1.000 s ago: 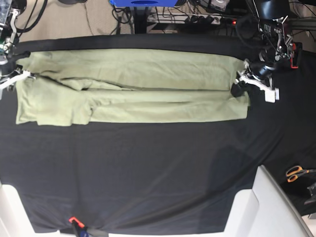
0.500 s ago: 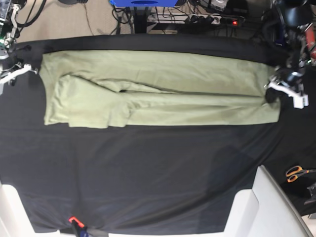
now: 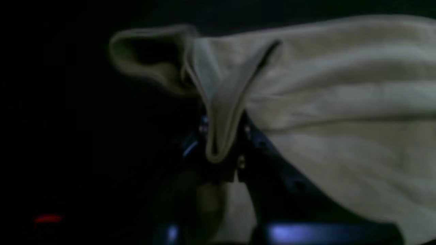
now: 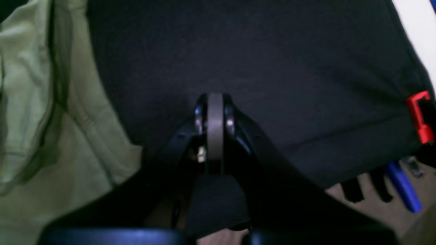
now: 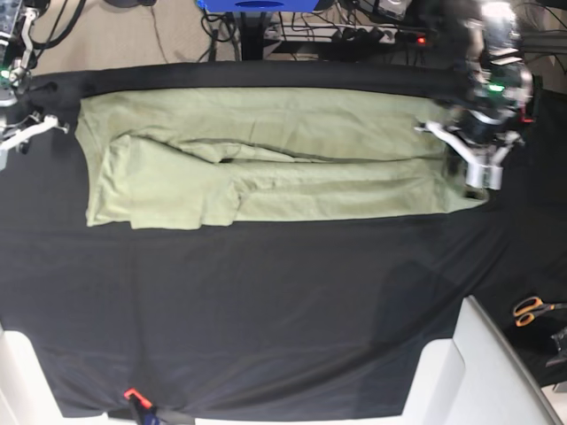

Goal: Fold the T-shirt properly
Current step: 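Grasp the strip end nearest the left gripper with the left gripper, then fold the grasped end over toward the strip's middle, then release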

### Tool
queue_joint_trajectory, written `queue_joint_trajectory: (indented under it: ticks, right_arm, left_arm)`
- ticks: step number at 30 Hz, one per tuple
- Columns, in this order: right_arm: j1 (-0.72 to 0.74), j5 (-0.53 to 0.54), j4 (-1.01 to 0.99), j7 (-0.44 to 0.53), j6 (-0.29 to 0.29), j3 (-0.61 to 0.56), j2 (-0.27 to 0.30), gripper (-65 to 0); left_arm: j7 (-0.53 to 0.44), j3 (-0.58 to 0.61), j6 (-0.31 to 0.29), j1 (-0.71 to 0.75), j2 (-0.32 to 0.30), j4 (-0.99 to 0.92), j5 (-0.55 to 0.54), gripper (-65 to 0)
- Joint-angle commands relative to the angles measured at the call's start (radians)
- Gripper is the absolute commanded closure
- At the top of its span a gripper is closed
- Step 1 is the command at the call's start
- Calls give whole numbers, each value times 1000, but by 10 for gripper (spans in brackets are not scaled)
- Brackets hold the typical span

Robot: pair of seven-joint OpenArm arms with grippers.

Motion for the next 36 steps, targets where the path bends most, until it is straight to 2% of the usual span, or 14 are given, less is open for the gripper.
queue_joint_trajectory:
  ticks: [1,3,5,9,12,21,29,36]
  right_arm:
    - [4,4,20,24,0,5,13,-2]
    - [6,4,20,24,0,5,13,-2]
    - [6,4,20,24,0,5,13,-2]
    - [6,4,20,24,0,5,13,-2]
    - [6,4,20,24,0,5,13,-2]
    - [6,4,20,24,0,5,13,-2]
    - [6,4,20,24,0,13,15,-2]
    - [6,4,20,24,1,13,16,-2]
  left_arm:
    - [-24,28,5,-2,11,38,34,0]
    - [-24,80,6,15,60,65,129,0]
    - [-24,114,8,18,95,82,172,0]
    - [-21,177,8,23,151,111,195,0]
    - [-21,234,22,23,169,107,195,0]
    - [-21,455,155,-6,172,50,184,0]
    - [-22,556,163,-43,174,-48,184,0]
    - [-22,547,164,-63,192,-48,184,0]
